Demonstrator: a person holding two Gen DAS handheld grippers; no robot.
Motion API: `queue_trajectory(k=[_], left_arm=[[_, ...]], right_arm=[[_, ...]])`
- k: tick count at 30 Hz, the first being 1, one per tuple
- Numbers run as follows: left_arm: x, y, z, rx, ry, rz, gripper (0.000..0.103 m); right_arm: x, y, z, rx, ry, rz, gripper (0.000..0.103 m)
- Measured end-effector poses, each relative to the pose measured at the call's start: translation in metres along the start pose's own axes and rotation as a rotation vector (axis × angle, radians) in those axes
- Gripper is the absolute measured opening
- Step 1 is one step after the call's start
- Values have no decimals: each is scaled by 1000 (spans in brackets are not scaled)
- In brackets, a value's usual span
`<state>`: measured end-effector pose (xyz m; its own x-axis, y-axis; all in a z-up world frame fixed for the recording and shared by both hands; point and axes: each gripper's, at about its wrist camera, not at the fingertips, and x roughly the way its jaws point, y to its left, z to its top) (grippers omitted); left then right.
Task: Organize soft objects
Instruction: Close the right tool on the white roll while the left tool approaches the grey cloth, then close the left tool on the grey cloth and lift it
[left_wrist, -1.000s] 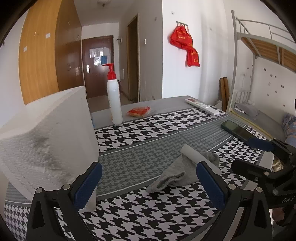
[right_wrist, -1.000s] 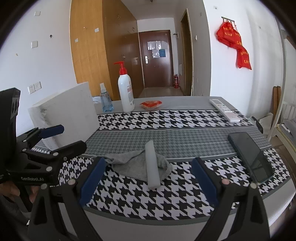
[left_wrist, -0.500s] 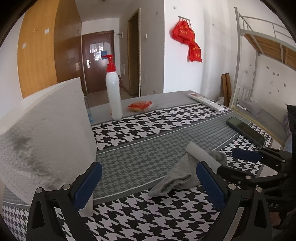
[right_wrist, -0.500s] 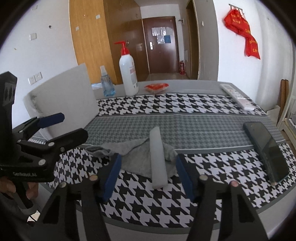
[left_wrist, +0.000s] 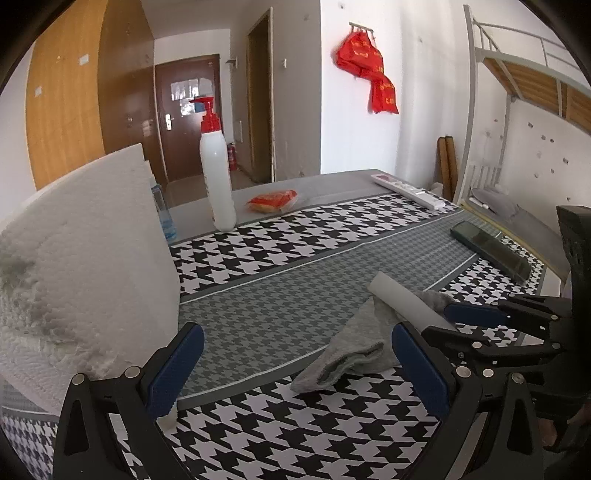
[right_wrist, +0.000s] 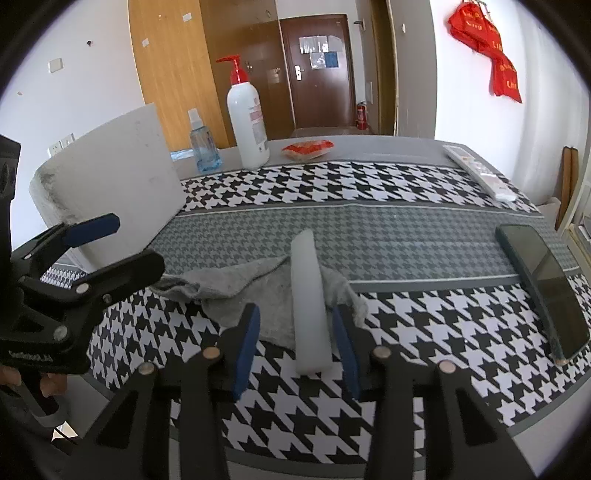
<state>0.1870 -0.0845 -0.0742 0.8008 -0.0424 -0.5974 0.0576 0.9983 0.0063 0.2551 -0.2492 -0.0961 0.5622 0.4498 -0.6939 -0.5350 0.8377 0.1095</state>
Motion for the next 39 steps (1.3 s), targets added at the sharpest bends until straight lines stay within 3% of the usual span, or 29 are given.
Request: queue_trajectory(k=[6, 17, 20, 28, 39], left_arm=[[2, -8, 0, 38, 0, -23, 102], [16, -20, 2, 89, 45, -47, 102], [20, -25, 4, 107, 57, -64, 102], [32, -28, 4, 116, 81, -78, 101], [46, -37, 5, 149, 131, -87, 85]], right_arm=[[3, -2, -3, -2, 14, -12, 32], [7, -8, -6, 6, 30, 1, 30], [8, -8, -5, -8, 31, -16, 23], [6, -10, -5, -20, 24, 15, 19], [1, -22, -4, 50, -1, 91, 18]])
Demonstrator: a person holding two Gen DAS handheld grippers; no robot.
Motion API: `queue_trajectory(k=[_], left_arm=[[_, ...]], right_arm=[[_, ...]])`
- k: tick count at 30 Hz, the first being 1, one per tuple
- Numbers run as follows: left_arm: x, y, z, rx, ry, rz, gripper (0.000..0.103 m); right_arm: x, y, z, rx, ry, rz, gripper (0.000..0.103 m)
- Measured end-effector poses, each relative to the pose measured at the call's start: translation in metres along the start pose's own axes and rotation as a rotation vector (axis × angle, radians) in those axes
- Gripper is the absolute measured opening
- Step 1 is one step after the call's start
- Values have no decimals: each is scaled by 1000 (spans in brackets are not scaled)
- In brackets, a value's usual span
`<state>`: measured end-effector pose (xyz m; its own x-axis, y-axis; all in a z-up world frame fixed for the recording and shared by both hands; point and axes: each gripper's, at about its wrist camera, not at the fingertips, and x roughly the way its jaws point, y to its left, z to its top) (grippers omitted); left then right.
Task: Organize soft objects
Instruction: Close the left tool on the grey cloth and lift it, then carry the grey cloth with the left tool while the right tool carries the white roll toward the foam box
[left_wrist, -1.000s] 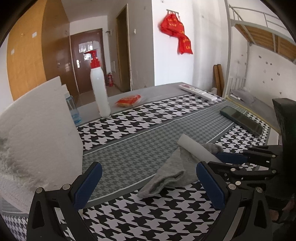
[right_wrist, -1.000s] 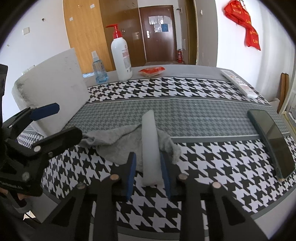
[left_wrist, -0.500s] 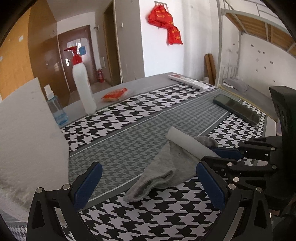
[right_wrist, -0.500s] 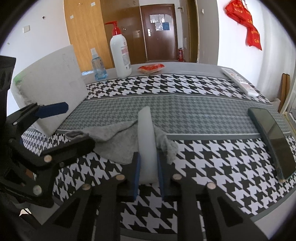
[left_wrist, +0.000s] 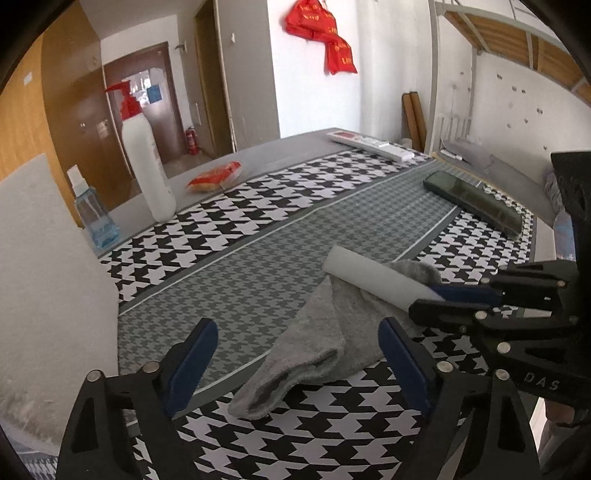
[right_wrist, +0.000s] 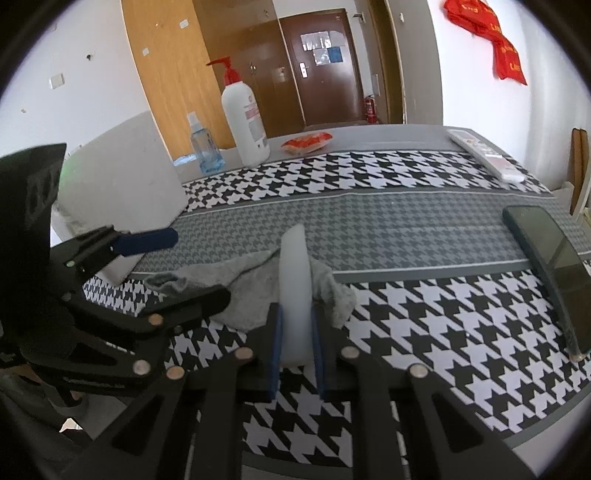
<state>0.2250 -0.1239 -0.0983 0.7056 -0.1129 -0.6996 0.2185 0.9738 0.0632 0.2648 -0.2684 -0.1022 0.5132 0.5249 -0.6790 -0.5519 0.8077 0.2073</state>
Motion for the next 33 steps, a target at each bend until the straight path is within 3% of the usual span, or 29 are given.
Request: queue_trajectory(k=[8, 12, 15, 17, 19, 24, 33], left_arm=[[11, -2, 2, -2, 46, 2, 65], [18, -6, 1, 20, 89, 4, 48], [18, -9, 0, 30, 89, -5, 41], [18, -11, 0, 37, 90, -16, 34], [17, -14, 0, 42, 97, -37, 20], [10, -16, 1, 45, 89, -50, 15], [-15, -11, 5, 41, 13, -7, 14]], right_arm=[[-5, -2, -3, 9, -5, 10, 19], [-9, -3, -4, 18, -15, 12, 19], [-9, -4, -5, 20, -15, 11, 19], [-9, -4, -5, 19, -14, 11, 19], [-8, -4, -4, 19, -13, 11, 19], [-9, -3, -3, 24, -18, 23, 19], [-33, 0, 5, 26, -88, -13, 18]])
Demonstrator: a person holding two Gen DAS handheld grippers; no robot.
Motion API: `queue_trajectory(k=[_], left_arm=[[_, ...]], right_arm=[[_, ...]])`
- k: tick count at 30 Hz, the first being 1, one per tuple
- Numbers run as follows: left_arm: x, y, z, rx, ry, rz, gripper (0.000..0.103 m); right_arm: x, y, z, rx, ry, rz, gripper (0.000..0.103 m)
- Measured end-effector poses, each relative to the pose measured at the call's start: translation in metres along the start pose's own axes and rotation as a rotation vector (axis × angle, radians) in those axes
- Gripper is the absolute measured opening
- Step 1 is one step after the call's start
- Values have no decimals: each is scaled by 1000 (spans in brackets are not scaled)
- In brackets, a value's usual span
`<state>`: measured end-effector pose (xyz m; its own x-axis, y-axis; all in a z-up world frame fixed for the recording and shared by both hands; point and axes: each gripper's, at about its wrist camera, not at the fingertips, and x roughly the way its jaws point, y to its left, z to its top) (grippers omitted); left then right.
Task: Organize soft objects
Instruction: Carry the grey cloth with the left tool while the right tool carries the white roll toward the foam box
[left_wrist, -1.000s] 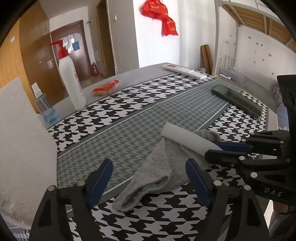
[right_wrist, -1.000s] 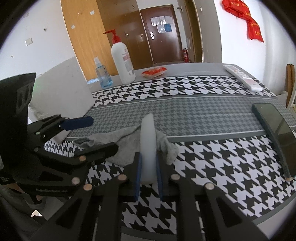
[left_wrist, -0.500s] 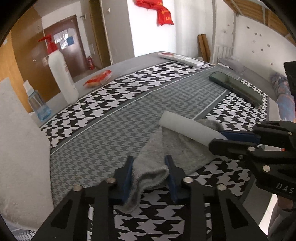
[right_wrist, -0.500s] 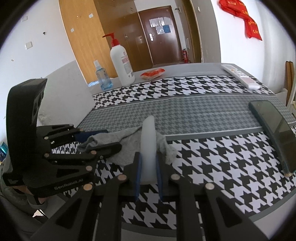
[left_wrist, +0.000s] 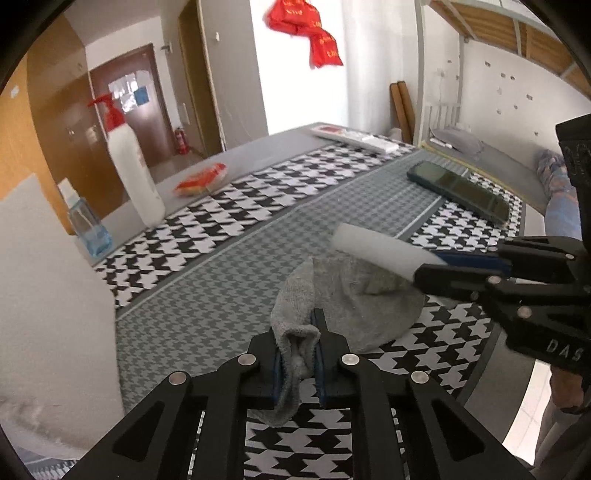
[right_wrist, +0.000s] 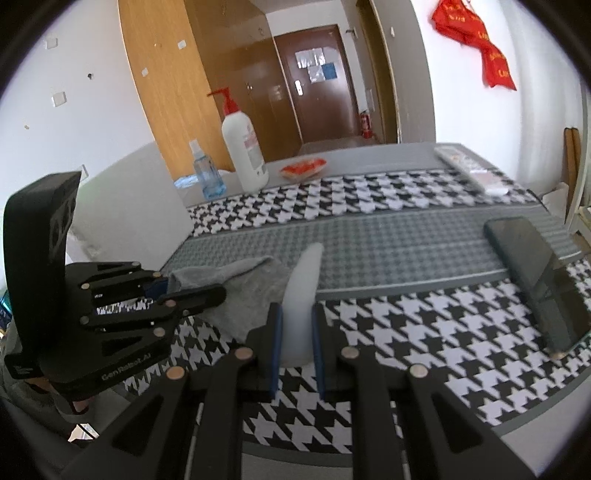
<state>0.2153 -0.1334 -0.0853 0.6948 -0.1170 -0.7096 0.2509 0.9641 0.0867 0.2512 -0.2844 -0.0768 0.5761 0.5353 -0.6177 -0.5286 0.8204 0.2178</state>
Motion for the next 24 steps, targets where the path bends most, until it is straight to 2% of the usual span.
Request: queue_trajectory(k=[16, 24], left_arm=[[-51, 16, -2, -56, -128, 56, 14], [-65, 18, -3, -64, -163, 73, 14]], right_arm=[[-21, 14, 1, 3, -39, -8, 18], [-32, 21, 2, -8, -63, -21, 18]])
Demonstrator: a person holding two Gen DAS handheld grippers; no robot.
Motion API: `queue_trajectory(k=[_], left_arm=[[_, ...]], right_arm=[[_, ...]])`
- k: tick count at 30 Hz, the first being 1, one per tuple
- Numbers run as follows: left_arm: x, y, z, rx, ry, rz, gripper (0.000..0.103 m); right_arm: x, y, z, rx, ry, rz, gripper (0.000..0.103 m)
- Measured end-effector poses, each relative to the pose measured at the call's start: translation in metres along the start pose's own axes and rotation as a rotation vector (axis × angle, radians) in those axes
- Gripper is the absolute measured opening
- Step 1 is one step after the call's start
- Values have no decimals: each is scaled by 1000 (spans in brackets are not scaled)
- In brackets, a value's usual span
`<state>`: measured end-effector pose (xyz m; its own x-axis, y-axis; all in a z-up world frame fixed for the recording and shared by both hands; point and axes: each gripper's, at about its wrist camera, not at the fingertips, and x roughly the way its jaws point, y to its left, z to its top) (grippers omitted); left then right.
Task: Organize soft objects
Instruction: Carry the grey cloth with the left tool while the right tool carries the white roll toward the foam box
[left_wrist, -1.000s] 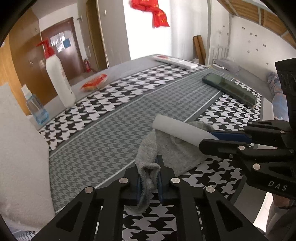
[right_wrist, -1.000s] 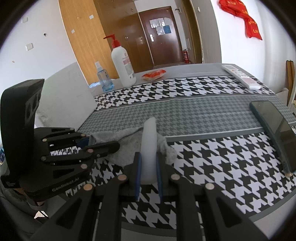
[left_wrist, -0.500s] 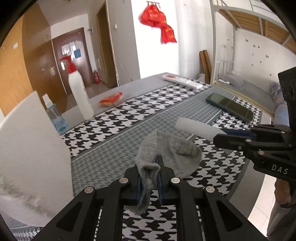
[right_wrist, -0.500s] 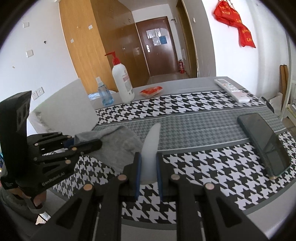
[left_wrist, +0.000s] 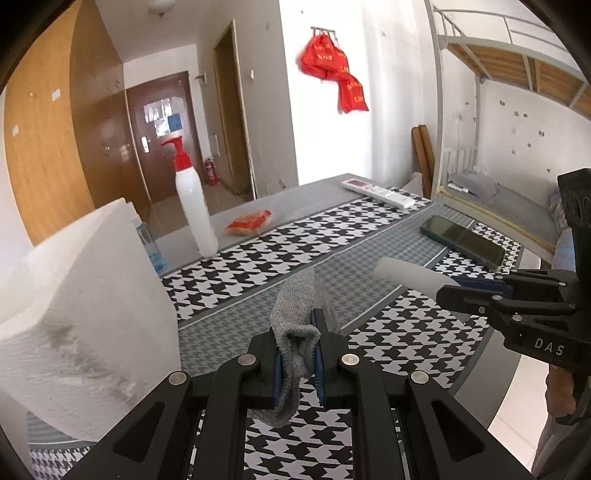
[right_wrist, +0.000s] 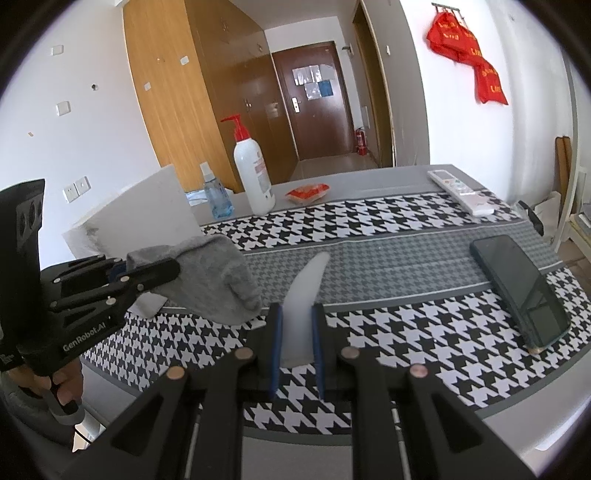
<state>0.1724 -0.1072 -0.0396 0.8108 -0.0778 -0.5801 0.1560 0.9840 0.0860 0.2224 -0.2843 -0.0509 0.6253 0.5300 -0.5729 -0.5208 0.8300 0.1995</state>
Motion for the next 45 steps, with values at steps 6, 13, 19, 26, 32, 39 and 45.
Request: queue_trajectory(k=[6, 13, 19, 26, 32, 39, 45], left_arm=[[-10, 4, 2, -12, -27, 11, 14], [-23, 6, 6, -17, -61, 21, 14], [-33, 10, 6, -24, -85, 29, 14], [-44, 15, 9, -38, -112, 41, 14], [-51, 15, 12, -29, -130, 43, 14], [-61, 20, 14, -35, -156, 58, 14], [-71, 21, 17, -35, -194, 69, 14]], right_arm=[[-6, 4, 3, -10, -15, -3, 18], [-10, 11, 6, -26, -27, -10, 18], [-16, 19, 11, -51, -47, -15, 18], [-19, 24, 18, -61, -68, -13, 18], [-22, 32, 24, -80, -89, -14, 18], [-28, 36, 29, -92, -110, -16, 18], [-33, 42, 34, -107, -133, -16, 18]])
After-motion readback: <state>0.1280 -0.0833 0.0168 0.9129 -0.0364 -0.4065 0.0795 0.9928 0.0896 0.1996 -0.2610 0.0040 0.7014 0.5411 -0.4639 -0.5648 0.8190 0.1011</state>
